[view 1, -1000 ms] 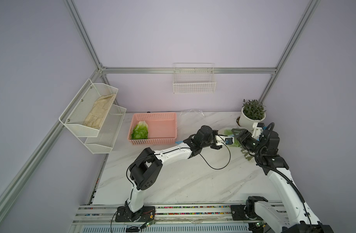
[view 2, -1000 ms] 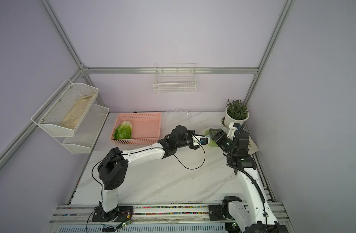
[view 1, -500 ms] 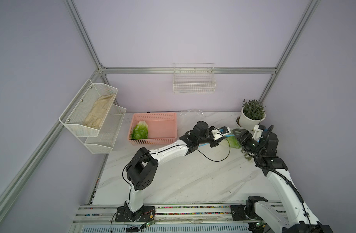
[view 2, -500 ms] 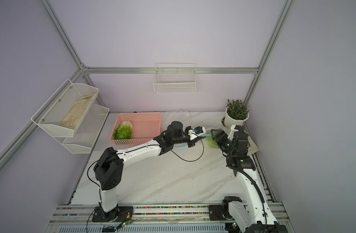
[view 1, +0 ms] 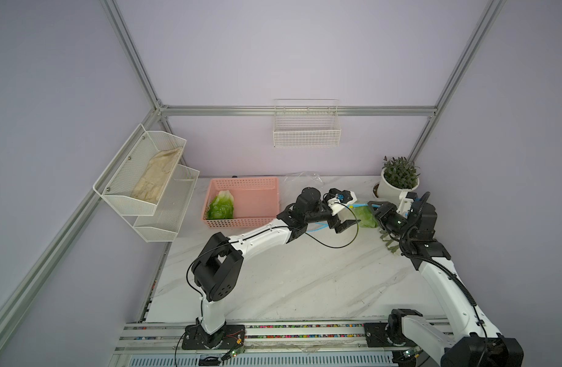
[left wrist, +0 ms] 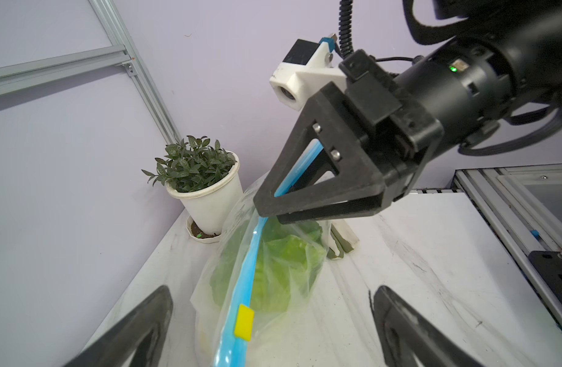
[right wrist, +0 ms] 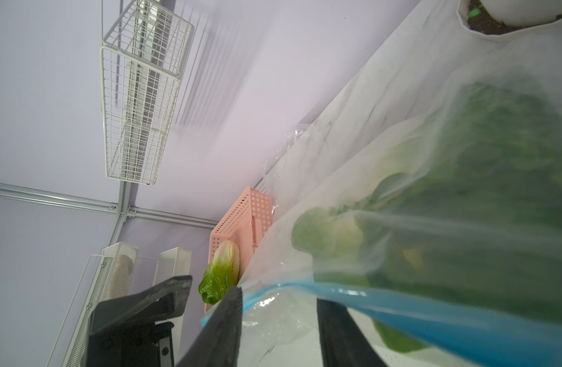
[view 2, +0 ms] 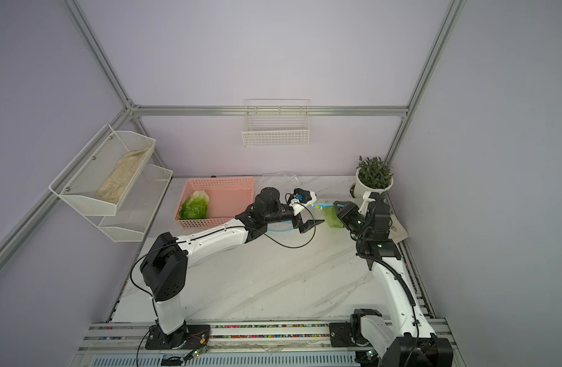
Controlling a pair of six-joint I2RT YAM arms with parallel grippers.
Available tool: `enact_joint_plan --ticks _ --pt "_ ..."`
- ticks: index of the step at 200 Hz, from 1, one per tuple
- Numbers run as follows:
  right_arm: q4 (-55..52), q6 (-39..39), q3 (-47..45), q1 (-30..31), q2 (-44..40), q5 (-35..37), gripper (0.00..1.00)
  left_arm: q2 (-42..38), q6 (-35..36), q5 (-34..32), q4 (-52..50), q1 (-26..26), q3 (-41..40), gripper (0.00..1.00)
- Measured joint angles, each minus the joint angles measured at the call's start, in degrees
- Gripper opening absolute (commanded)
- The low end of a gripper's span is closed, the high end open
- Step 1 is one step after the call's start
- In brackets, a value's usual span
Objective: Open the zip-top bag and take out the chinese cabbages
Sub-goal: Pick up the zipper food storage bag at the center of the board.
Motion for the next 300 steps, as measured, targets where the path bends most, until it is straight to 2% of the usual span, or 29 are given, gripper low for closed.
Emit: enact_joint_plan --ticks 16,49,92,152,194,240,266,300 --pt "0.0 -0.28 0.26 -0.09 0.0 0.2 0.41 -0.63 0.24 0.39 1.33 0.74 -0.96 0.92" --pt "0.02 -0.46 0.61 -0.09 -0.11 0.35 0.41 -0.52 0.31 1.03 3.8 3.56 -1.14 0.76" --pt "0.02 -0.44 0.61 -0.11 -0.26 0.28 0.41 1.99 6.19 4.07 5.4 5.31 -0.87 0.63" --pt "0.0 -0.44 0.83 -0.22 -0.26 0.24 0.41 9.22 12.85 7.82 2.64 5.09 3.52 0.46" --pt "0.02 -0.42 0.83 -0.22 -0.26 -0.39 0.41 12.02 13.86 7.89 2.34 5.09 8.5 0.4" --pt "0.04 -0.42 0.83 -0.22 -0.26 -0.7 0.42 12.7 13.57 9.11 2.36 5.03 10.99 0.14" --pt "0.02 -0.57 0.83 -0.24 -0.24 -0.87 0.47 12.7 12.87 10.36 2.16 4.63 10.97 0.0" --pt "-1.42 -2.47 1.86 -0.26 -0.24 -0.83 0.58 12.7 10.36 10.95 1.95 3.76 10.97 0.0"
